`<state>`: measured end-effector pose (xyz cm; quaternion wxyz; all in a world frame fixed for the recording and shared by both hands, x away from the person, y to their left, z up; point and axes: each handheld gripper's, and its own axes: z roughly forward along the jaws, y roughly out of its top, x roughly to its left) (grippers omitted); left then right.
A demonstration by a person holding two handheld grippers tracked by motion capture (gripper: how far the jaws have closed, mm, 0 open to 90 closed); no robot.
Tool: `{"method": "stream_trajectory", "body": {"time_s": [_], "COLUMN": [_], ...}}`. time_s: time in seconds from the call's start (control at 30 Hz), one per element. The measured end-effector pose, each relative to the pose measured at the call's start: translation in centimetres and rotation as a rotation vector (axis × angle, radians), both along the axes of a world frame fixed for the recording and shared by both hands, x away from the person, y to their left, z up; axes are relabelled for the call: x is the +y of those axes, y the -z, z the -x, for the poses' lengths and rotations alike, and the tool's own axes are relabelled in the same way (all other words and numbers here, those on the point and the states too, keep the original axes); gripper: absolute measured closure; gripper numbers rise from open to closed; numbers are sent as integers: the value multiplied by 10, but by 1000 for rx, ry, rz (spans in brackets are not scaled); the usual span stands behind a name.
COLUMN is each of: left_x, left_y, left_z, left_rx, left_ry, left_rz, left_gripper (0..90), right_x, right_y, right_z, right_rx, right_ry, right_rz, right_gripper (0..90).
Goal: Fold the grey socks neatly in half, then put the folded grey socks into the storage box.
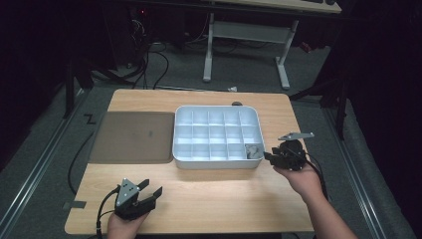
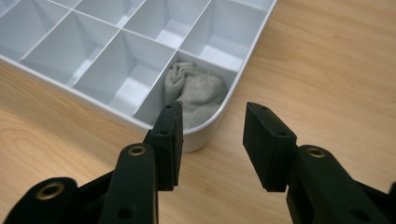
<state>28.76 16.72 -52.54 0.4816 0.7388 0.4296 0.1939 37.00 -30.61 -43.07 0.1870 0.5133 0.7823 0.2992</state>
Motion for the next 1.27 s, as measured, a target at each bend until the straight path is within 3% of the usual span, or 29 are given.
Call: {"method": "stream_trajectory", "body": {"time_s": [0.07,0.13,0.33,0.37,0.43,0.5,0.57,0.6,0.67,0.7,0.9,1.03,1.27], "left_x": [-1,-3,-6,-7,-8,-11,-12,-16,-17,-22,-29,-29,-23], "left_y": [-1,-1,2,3,3,3,2,0,0,1,4,6,4], "left_z": [0,0,0,1,2,4,5,7,7,9,9,10,10], "left_rx": [-5,-8,9,16,17,12,14,18,13,8,19,25,24], "left_ry": [1,2,18,26,30,38,41,48,53,58,56,63,67], "left_rz": [-1,-5,-3,-7,-9,-14,-16,-10,-9,-32,-51,-48,-52], "left_gripper": [413,413,411,409,406,406,406,405,404,400,394,394,395], "right_x": [0,-4,-4,1,4,17,22,28,30,31,21,19,23], "right_y": [4,17,42,54,59,76,79,83,82,83,95,95,96], "right_z": [5,17,41,53,57,77,83,97,100,107,106,106,105], "right_rx": [-21,-37,-101,-123,-133,-168,-179,-216,-202,-230,-189,-197,-215], "right_ry": [-1,7,7,-4,-7,-6,2,42,16,9,8,18,-8], "right_rz": [-3,-60,-126,-136,-138,-169,-181,-218,-218,-193,-200,-214,-183], "right_gripper": [571,537,482,466,464,462,462,470,461,462,430,428,444]}}
